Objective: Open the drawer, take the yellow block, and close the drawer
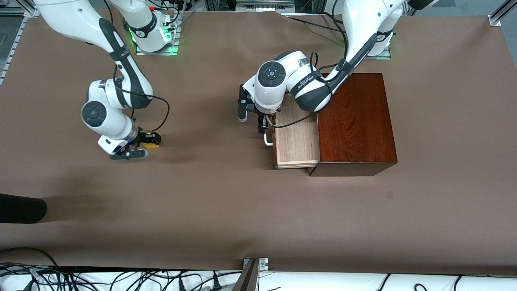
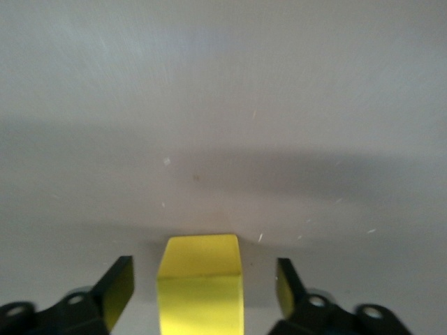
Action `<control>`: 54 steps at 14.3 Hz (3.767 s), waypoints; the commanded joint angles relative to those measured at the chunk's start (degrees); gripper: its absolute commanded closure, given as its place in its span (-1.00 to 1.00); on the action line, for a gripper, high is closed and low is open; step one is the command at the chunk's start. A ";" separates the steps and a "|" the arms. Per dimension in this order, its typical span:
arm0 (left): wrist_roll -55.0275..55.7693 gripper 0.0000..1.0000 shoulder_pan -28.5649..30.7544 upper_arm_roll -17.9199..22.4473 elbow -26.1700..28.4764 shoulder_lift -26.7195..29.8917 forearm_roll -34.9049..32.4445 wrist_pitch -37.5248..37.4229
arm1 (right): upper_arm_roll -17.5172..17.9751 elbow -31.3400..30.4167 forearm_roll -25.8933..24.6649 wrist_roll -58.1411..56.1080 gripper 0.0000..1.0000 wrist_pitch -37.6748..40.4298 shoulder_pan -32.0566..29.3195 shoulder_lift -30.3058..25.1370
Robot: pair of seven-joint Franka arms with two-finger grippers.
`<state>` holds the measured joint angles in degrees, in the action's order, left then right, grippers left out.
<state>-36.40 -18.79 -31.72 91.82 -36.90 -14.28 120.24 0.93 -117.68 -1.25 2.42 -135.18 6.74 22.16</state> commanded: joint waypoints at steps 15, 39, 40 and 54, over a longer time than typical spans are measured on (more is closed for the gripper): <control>-5.79 -1.00 4.73 5.44 -0.59 5.79 -1.19 -19.25 | -0.49 33.05 0.11 -6.64 -1.00 33.66 -1.20 -10.47; 19.02 -1.00 13.33 24.07 0.91 32.24 10.76 -18.81 | -0.32 33.13 1.16 -7.26 -1.00 37.71 -1.20 -10.65; 24.57 -1.00 13.95 24.42 1.17 32.76 10.76 -19.07 | -0.40 33.13 1.77 -7.26 -1.00 37.88 -1.20 -10.65; 32.27 -1.00 16.07 32.86 2.31 36.46 12.61 -30.41 | -0.40 33.13 1.86 -7.35 -1.00 38.23 -1.20 -10.65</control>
<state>-4.92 -2.40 1.55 95.09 -0.93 -0.06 91.42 0.34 -85.78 -0.49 -3.75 -98.39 6.00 11.37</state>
